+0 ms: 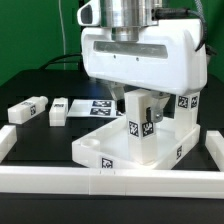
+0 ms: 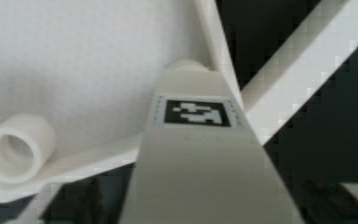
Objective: Assemble desk
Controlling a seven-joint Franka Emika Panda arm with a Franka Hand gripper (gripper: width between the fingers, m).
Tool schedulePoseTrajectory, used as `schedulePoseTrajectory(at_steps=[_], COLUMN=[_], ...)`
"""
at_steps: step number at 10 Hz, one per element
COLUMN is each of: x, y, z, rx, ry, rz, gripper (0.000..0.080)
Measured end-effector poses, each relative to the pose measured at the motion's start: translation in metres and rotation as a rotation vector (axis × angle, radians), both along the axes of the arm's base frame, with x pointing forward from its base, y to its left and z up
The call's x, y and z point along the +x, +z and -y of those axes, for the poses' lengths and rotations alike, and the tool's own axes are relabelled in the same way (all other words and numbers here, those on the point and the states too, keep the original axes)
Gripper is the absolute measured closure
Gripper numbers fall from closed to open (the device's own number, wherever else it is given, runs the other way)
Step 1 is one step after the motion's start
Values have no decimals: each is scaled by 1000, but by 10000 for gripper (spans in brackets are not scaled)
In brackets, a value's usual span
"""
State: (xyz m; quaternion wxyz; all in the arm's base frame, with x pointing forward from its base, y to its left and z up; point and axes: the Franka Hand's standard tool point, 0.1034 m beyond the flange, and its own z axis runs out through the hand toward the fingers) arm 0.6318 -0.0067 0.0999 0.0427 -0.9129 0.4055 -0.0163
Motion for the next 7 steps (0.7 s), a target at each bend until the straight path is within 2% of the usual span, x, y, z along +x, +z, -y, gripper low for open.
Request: schedulePoseTrajectory(at_steps=[4, 7], x=[0, 0], y=[1, 2], z=[-14, -13], rx=[-28, -46], ry=[377, 634], rz=[23, 40], gripper=[152, 150])
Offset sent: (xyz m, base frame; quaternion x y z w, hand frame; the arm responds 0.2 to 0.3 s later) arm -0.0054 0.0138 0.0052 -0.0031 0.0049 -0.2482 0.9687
